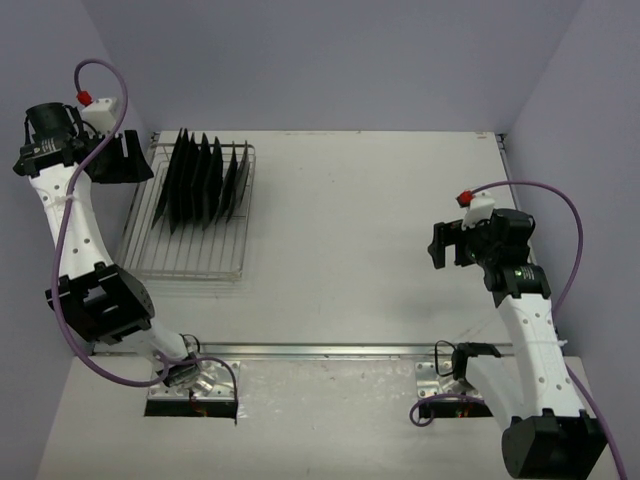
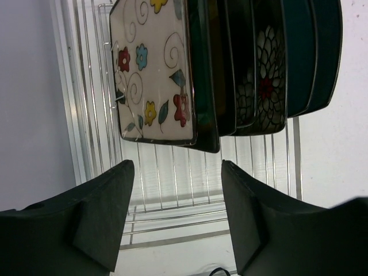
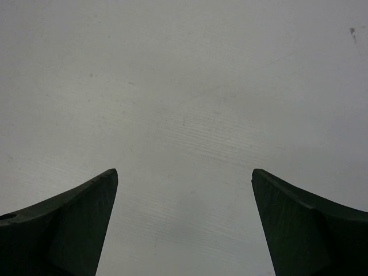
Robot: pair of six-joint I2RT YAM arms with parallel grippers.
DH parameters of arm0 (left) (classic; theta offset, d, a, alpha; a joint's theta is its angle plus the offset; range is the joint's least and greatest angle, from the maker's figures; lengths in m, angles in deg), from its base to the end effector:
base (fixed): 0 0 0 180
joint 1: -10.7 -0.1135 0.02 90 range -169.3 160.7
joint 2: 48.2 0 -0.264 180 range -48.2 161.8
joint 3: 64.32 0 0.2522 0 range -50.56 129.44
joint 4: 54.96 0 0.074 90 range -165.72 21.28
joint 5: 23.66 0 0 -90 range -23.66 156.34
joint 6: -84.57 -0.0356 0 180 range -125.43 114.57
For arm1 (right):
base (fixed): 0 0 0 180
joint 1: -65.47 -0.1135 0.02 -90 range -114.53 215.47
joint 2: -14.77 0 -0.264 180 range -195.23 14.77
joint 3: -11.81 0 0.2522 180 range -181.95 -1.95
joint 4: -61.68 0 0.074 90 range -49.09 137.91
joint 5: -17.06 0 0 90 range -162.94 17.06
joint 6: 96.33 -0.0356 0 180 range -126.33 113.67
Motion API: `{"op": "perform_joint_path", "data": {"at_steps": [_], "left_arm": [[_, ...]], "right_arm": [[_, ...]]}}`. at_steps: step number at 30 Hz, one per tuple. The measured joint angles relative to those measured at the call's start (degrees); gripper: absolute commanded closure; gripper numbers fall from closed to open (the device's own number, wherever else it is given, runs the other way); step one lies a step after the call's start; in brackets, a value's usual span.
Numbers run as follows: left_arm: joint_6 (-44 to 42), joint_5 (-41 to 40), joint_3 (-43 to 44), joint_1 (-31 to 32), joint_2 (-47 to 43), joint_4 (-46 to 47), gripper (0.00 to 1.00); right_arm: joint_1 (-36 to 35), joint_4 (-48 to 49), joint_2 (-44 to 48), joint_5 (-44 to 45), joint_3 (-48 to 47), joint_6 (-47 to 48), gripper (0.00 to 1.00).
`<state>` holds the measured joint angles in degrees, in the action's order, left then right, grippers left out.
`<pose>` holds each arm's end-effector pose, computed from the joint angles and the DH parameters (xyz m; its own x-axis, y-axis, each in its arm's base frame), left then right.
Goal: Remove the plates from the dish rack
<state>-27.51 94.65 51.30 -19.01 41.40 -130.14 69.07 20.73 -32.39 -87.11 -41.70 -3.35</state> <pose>0.2808 0.1408 0.4084 -0.6717 -0.0022 -0.7409 0.0923 0.9920 -0.0866 0.1807 -0.0026 0.2734 -0.5587 -0.0154 -0.8292 -0.1695 0.9808 0.0960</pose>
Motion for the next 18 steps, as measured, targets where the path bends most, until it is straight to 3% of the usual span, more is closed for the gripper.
{"op": "perform_joint_path", "data": {"at_steps": [18], "left_arm": [[-3.7, 0.3, 5.4, 0.8, 9.1, -1.5, 0.46]], "right_arm": [[0.0, -0.4, -1.7, 0.0, 1.0, 0.0, 0.01]]}}
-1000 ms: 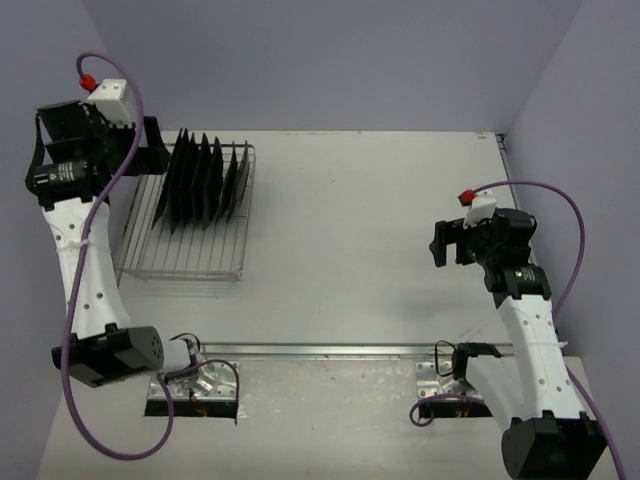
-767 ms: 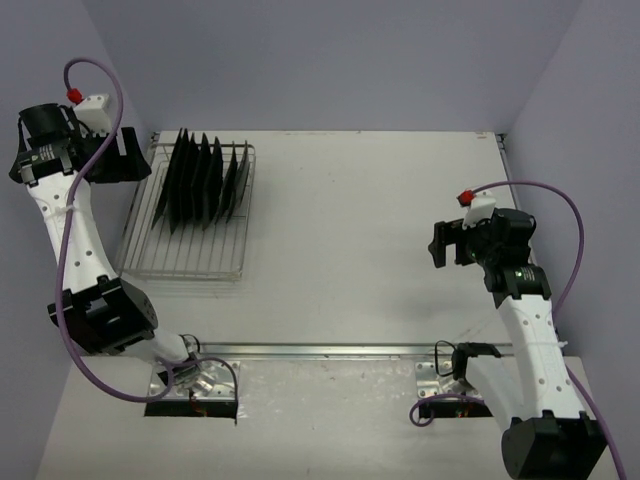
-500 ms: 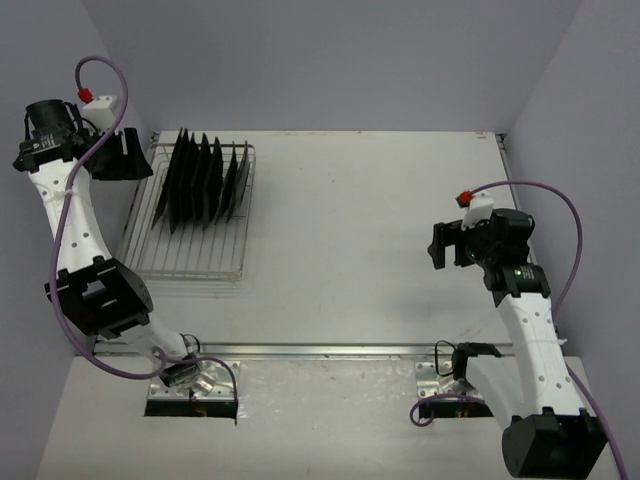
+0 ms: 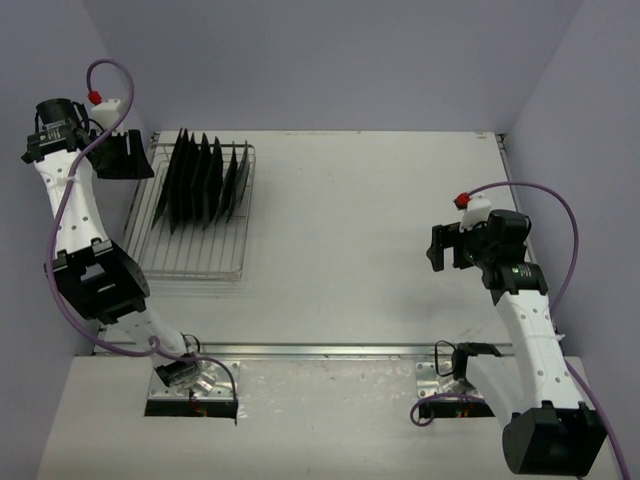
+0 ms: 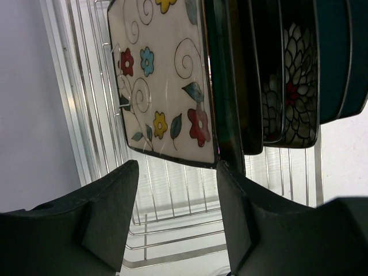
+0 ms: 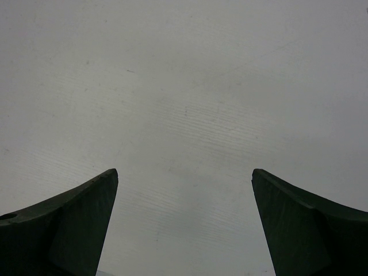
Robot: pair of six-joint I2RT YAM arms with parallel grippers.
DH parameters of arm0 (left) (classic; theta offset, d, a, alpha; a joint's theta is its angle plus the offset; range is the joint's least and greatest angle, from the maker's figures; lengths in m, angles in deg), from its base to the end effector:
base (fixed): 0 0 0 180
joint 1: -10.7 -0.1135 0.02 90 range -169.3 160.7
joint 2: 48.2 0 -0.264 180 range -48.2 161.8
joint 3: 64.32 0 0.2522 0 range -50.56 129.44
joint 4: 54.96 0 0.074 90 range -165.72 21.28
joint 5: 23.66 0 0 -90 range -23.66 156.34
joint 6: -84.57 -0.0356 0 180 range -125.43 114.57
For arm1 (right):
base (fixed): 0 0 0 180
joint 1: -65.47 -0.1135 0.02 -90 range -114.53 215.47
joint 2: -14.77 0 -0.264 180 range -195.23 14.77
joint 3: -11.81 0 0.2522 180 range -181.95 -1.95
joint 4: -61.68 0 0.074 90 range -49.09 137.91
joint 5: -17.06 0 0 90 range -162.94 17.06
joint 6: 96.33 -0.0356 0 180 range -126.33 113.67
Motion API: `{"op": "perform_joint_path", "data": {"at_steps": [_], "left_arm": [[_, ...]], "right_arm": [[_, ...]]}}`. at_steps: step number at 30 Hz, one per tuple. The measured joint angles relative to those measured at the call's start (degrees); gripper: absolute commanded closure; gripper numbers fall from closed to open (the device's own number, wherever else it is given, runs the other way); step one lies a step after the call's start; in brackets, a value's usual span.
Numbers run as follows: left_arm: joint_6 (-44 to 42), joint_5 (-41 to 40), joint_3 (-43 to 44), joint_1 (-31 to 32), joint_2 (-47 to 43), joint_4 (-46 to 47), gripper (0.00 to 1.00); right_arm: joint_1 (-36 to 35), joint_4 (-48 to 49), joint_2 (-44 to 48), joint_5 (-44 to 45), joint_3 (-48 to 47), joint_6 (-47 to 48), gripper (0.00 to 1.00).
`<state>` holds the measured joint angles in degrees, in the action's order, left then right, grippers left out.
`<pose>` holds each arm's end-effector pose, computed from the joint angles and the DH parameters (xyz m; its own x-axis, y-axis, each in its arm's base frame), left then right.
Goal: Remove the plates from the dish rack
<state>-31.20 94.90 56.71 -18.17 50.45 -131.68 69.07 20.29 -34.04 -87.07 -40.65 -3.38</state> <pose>0.3185 0.1561 0.3850 -0.7190 0.0396 -0.6939 0.1472 0.9844 -0.0963 0.1838 -0.0029 0.2618 -0.6033 -0.0121 -0.7974 -0.1630 0.9806 0.1085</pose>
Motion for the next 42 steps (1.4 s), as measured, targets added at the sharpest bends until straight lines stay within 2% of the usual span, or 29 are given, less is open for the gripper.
{"op": "perform_joint_path", "data": {"at_steps": [9, 19, 34, 42], "left_arm": [[0.5, -3.9, 0.2, 4.4, 0.4, 1.1, 0.48], [1.2, -7.4, 2.3, 5.7, 4.4, 1.5, 0.51], [1.2, -8.4, 2.3, 8.4, 4.7, 1.4, 0.51], [1.2, -10.9, 2.2, 10.0, 4.9, 2.6, 0.55]], "right_arm": [[0.0, 0.0, -0.4, 0.0, 0.0, -0.2, 0.01], [0.0, 0.0, -1.0, 0.0, 0.0, -0.2, 0.01], [0.0, 0.3, -1.9, 0.0, 1.0, -0.5, 0.01], [0.0, 0.5, -2.2, 0.0, 1.3, -0.6, 0.01]]}}
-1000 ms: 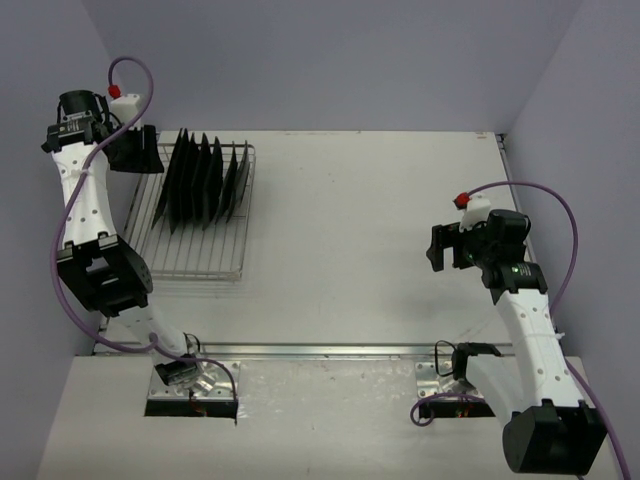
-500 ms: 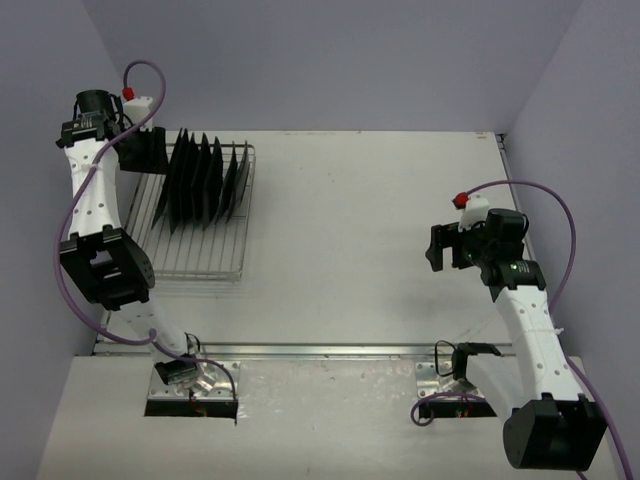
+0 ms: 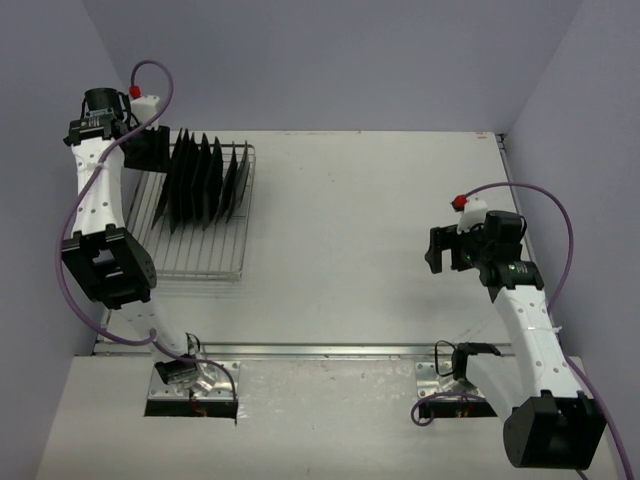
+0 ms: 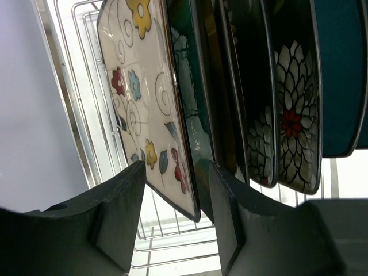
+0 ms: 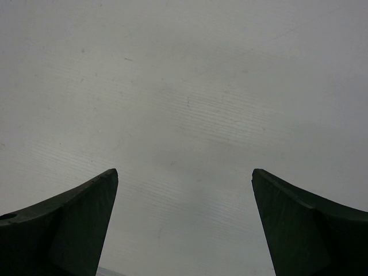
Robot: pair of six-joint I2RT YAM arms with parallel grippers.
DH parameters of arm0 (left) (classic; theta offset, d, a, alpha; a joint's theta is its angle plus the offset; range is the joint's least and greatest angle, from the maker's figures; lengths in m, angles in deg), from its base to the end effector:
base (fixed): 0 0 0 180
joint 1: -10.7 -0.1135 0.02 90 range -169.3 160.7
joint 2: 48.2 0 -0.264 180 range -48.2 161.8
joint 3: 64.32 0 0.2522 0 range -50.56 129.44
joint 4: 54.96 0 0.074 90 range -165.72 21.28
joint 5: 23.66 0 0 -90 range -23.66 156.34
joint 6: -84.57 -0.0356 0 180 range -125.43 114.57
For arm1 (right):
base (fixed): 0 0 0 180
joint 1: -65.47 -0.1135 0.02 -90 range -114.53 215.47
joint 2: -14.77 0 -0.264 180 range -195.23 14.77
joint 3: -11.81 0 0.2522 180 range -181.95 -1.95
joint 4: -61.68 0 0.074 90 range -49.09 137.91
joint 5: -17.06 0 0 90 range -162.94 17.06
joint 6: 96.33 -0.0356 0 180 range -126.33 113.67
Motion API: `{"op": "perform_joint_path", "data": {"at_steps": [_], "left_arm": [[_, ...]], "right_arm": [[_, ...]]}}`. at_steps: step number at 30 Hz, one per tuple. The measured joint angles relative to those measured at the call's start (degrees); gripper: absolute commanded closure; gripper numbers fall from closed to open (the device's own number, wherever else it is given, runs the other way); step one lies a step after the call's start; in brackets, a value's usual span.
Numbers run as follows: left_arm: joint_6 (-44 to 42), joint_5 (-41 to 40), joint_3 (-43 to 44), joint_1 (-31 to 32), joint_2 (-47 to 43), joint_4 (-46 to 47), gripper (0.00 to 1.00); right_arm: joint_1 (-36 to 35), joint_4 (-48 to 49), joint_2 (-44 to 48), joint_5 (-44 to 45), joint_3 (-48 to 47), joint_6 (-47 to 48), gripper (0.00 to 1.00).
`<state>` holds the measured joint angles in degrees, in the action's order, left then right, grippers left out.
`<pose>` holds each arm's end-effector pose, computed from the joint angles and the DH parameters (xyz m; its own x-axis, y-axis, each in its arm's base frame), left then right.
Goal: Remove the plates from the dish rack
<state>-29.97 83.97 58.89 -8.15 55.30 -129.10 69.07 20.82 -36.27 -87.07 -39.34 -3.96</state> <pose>0.3648 0.1132 0.3675 -0.7589 0.1592 -0.6315 0.1913 0.9814 0.0175 0.1886 -0.0032 0.2484 -0.6458 0.0004 -0.7635 -0.1505 0.9803 0.1279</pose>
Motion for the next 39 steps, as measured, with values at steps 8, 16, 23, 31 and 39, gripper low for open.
{"op": "perform_joint_path", "data": {"at_steps": [8, 16, 23, 31, 39], "left_arm": [[0.3, -6.3, -2.5, 2.2, 1.6, 3.1, 0.59], [1.4, -10.1, -3.0, 2.5, 4.2, 5.3, 0.6], [2.6, -13.7, -4.4, 3.5, 4.2, 8.1, 0.6], [2.8, -17.6, -4.3, 3.7, 6.0, 10.8, 0.61], [2.4, -19.5, -1.8, 4.2, 8.8, 9.2, 0.72]], "right_arm": [[0.0, 0.1, -0.1, 0.0, 0.7, 0.0, 0.01], [0.0, 0.6, -0.1, 0.0, 1.4, -0.1, 0.01], [0.0, 1.3, -0.2, 0.0, 2.1, -0.5, 0.01], [0.0, 1.5, -0.5, 0.0, 2.5, -0.9, 0.01], [0.0, 1.6, -0.5, 0.0, 3.1, -0.9, 0.01]]}}
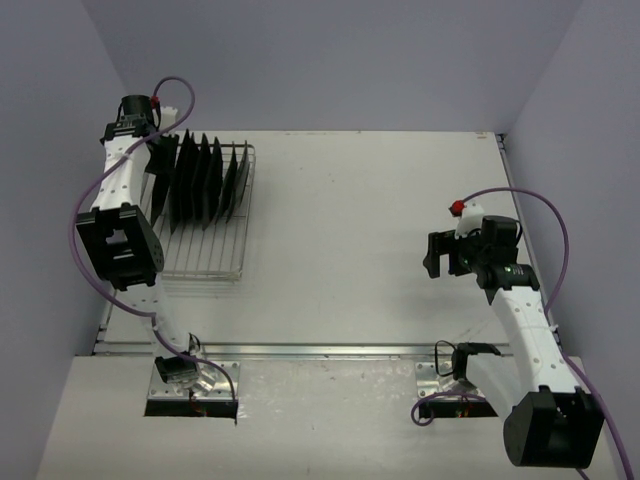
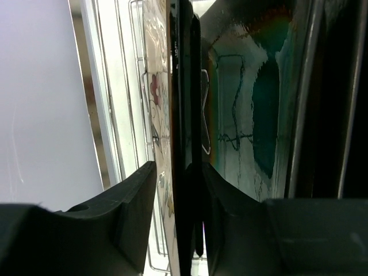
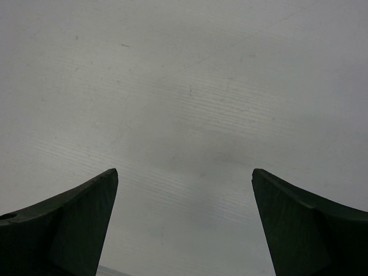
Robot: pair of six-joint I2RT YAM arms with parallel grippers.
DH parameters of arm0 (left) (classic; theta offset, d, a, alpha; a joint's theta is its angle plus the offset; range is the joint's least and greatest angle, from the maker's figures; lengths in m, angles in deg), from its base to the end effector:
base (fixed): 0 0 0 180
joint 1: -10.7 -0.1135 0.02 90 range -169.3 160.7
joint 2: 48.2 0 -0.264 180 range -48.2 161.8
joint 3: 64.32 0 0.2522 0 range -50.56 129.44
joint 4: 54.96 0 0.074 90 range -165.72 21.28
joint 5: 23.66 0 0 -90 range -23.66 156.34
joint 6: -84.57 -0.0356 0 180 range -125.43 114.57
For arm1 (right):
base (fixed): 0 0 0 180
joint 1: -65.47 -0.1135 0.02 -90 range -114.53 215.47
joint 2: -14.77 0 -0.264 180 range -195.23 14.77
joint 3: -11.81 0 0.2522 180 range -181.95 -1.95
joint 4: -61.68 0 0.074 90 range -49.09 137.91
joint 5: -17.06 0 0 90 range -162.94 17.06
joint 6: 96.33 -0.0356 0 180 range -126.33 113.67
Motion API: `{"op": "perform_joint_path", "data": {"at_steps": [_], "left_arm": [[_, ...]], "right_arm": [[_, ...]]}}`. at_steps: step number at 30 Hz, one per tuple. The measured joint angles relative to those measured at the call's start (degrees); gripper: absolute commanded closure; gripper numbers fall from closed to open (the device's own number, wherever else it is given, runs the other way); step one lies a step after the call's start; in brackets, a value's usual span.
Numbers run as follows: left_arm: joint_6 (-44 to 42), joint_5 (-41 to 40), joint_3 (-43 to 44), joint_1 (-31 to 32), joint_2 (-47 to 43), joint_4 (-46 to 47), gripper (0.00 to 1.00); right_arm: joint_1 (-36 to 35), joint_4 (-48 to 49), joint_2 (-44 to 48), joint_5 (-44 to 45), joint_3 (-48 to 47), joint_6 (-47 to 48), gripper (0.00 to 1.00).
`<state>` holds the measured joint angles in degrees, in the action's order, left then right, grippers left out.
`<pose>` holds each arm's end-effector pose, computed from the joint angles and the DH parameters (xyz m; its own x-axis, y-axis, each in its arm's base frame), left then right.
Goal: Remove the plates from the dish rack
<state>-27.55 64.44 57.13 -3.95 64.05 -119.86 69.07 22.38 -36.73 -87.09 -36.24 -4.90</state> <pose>0.4164 0.1101 0.3076 -0.8424 0.1688 -0.5117 0.0500 0.9701 0.2376 0.1873 -0.0031 0.2313 -0.6743 0.0182 -0.7382 -0.1351 0.9798 0.1476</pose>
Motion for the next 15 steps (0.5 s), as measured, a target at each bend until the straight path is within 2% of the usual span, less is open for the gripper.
{"op": "perform_joint_path", "data": {"at_steps": [2, 5, 15], "left_arm": [[-0.1, -0.2, 0.5, 0.0, 0.2, -0.4, 0.81], [0.5, 0.0, 1.1, 0.1, 0.4, -1.2, 0.98], [0.1, 0.7, 4.9, 0.3, 2.0, -5.1, 1.0]], "right_arm": [[0.0, 0.0, 0.0, 0.0, 0.0, 0.0, 0.01], [0.0, 0.0, 0.0, 0.0, 0.0, -0.1, 0.01], [0.0, 0.0, 0.1, -0.1, 0.0, -0.2, 0.01]]}}
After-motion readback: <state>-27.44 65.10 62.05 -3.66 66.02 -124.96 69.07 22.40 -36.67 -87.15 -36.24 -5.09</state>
